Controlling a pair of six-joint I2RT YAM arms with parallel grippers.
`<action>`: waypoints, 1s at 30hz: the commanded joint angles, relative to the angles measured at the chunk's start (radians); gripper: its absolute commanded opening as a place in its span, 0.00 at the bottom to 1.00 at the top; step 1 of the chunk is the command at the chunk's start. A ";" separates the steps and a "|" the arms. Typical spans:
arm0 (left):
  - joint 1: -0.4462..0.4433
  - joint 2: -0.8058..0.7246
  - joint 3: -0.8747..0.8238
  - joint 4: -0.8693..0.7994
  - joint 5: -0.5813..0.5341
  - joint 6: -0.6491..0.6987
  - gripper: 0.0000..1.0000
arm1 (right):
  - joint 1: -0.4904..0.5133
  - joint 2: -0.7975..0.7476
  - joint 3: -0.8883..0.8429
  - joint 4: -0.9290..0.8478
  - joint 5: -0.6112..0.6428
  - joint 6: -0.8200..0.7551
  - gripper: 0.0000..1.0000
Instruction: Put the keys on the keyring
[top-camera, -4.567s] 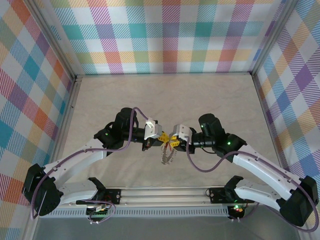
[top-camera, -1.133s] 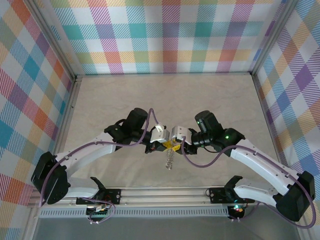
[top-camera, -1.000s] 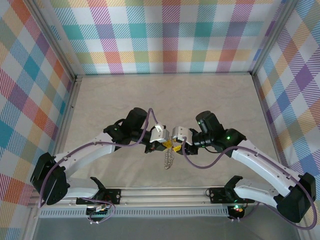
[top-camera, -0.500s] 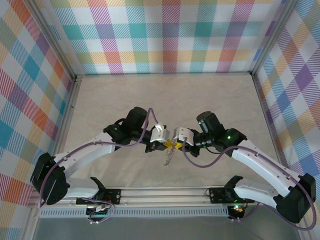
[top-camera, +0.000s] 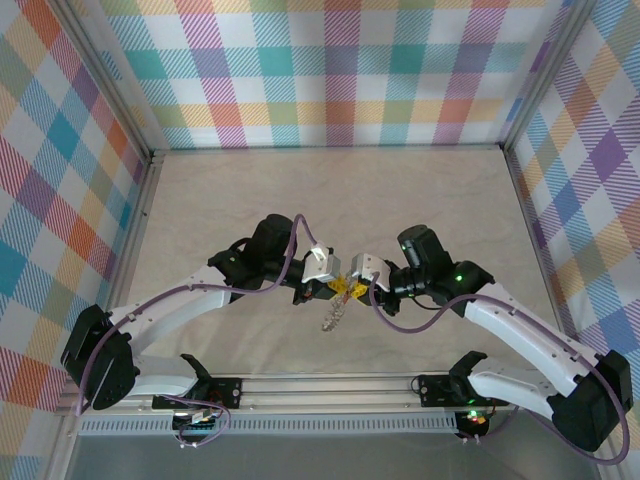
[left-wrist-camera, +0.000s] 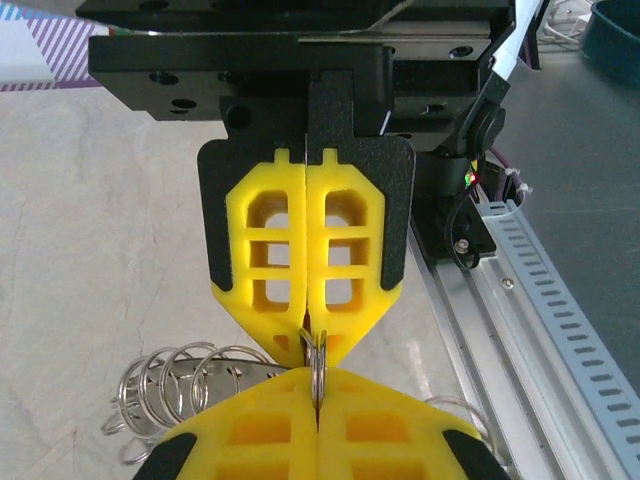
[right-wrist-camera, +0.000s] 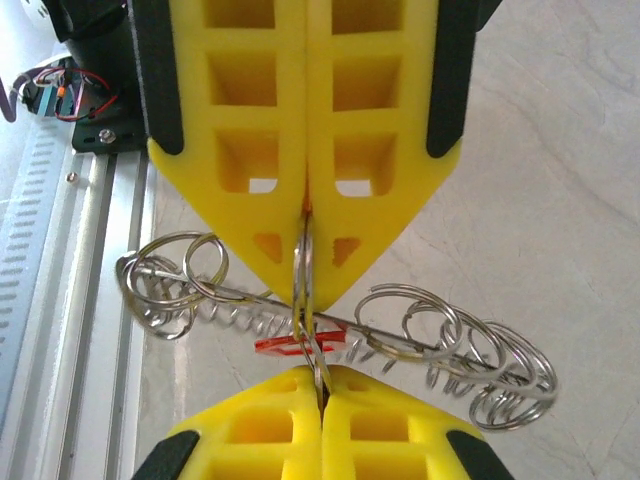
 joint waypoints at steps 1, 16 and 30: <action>-0.004 -0.020 -0.005 0.157 0.028 -0.032 0.00 | 0.003 0.023 0.000 -0.029 -0.074 0.012 0.00; -0.006 -0.001 -0.020 0.199 0.052 -0.065 0.00 | -0.005 -0.071 -0.029 0.044 0.037 0.007 0.22; -0.005 0.007 0.005 0.169 0.068 -0.058 0.00 | -0.014 -0.232 -0.069 0.074 0.067 -0.010 0.30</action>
